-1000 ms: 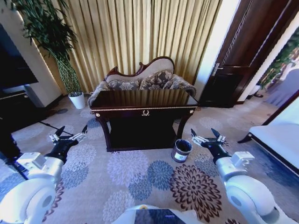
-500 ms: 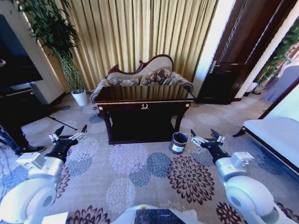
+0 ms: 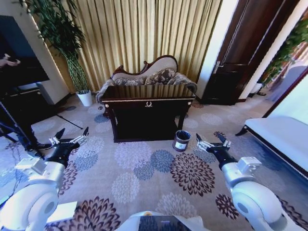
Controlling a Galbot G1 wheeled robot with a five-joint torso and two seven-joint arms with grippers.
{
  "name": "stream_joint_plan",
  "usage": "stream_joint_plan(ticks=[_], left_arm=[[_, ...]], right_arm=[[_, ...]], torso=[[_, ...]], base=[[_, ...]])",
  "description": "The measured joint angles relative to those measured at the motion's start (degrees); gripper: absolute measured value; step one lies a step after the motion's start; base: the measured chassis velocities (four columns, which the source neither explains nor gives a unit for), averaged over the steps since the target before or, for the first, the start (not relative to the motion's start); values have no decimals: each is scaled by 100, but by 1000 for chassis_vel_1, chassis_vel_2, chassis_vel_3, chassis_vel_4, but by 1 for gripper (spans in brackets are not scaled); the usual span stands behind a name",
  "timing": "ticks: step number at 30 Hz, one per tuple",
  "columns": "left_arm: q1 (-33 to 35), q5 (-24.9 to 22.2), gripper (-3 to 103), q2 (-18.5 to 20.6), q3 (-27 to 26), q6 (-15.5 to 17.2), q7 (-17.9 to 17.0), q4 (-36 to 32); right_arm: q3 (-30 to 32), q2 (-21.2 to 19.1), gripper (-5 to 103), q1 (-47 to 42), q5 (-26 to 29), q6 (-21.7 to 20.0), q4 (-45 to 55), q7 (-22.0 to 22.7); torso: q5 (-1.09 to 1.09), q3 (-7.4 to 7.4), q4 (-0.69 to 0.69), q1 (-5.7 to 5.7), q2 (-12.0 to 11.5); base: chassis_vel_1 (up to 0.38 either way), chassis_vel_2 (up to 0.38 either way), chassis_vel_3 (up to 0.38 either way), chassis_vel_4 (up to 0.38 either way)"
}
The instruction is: Move to the front of the table and place the trash on the table into the trash bin.
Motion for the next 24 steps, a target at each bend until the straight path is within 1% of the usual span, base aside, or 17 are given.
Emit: stream_joint_plan(ticks=[1, 2, 3, 8, 9, 10, 15, 24], left_arm=[[1, 0, 100, -10, 20, -5, -2, 0], [1, 0, 100, -16, 31, -6, -4, 0], [2, 0, 100, -20, 46, -9, -5, 0], [0, -1, 100, -27, 67, -10, -19, 0], [-1, -1, 100, -30, 69, -10, -27, 0], [-2, -2, 100, -31, 71, -9, -28, 1], [-6, -1, 100, -57, 70, -1, 23, 0], [-6, 2, 100, -65, 61, 8, 42, 0]], right_arm=[[-26, 7, 100, 6, -27, 81, 0, -4], [-35, 13, 100, 10, -35, 111, 1, -5], [-40, 19, 100, 13, -48, 129, 2, -5], [-40, 31, 100, 14, -116, 139, 1, 2], [-38, 36, 100, 14, -123, 140, 1, 6], [-38, 39, 100, 14, -125, 140, 1, 12], [-49, 47, 100, 16, -226, 80, 1, 93], [-53, 47, 100, 19, -251, 52, 0, 111]], torso=[[-6, 0, 4, 0, 0], [-6, -1, 5, -1, 1], [-5, -2, 2, -2, 3], [-3, 3, 2, 2, -3], [0, 4, 3, 9, -6], [0, 5, 1, 10, -7], [-4, 1, 2, 3, -3], [-2, 2, 2, 3, -2]], base=[[191, -104, -168, 185], [101, -104, -168, 74], [30, -9, -34, 74], [6, -2, -7, 15], [-63, 8, 71, -39], [-63, 37, 71, -39], [-15, 21, 30, -17], [0, 0, 0, 0]])
